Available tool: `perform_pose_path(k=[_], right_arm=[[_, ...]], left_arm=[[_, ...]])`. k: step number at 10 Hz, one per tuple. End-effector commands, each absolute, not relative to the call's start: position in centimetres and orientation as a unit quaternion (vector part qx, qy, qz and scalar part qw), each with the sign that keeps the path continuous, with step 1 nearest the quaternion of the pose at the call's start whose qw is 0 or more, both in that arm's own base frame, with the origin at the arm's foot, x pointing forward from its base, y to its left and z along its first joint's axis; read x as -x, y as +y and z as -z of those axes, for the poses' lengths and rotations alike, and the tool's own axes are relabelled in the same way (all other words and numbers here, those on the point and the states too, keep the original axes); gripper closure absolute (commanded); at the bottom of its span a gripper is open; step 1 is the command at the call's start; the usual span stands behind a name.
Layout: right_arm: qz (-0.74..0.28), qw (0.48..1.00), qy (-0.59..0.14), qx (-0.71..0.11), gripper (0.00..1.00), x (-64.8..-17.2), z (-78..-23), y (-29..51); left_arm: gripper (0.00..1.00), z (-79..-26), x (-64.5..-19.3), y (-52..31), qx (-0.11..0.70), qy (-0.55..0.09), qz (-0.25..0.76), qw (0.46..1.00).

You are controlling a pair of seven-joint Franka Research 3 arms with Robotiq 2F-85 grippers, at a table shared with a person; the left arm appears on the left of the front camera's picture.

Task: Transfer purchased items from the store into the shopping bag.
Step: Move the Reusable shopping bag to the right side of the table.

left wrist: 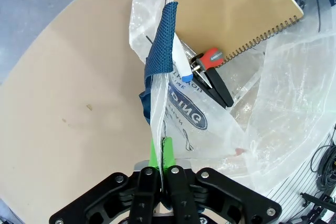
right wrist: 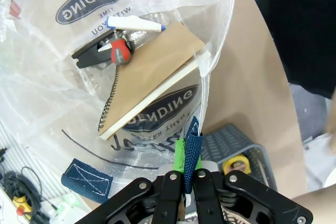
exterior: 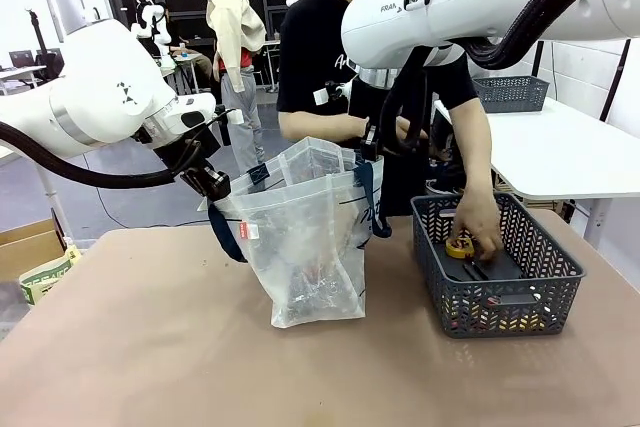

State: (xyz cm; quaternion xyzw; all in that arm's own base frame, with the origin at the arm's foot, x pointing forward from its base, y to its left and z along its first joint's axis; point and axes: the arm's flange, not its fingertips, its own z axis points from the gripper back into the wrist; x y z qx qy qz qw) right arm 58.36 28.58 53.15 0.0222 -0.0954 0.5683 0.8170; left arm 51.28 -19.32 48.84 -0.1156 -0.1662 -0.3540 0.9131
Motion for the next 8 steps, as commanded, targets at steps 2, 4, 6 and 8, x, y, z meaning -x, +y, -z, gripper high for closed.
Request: perform_pose_path(k=[2, 4, 6, 8], right_arm=[[-0.568, 0.817, -0.096, -0.022, 1.0, -58.34, -53.23, 28.55], [-0.568, 0.817, -0.096, -0.022, 1.0, -58.34, -53.23, 28.55], [-0.568, 0.817, -0.096, -0.022, 1.0, -58.34, -53.23, 28.55], [-0.568, 0.817, -0.096, -0.022, 1.0, -58.34, -53.23, 28.55]], left_arm=[[1.0, -48.85, -51.31, -19.25, 0.115, -0.166, 0.353, 0.913], [1.0, -48.85, -51.31, -19.25, 0.115, -0.166, 0.353, 0.913], [1.0, -48.85, -51.31, -19.25, 0.115, -0.166, 0.353, 0.913], [1.0, -48.85, -51.31, -19.25, 0.115, -0.166, 0.353, 0.913]])
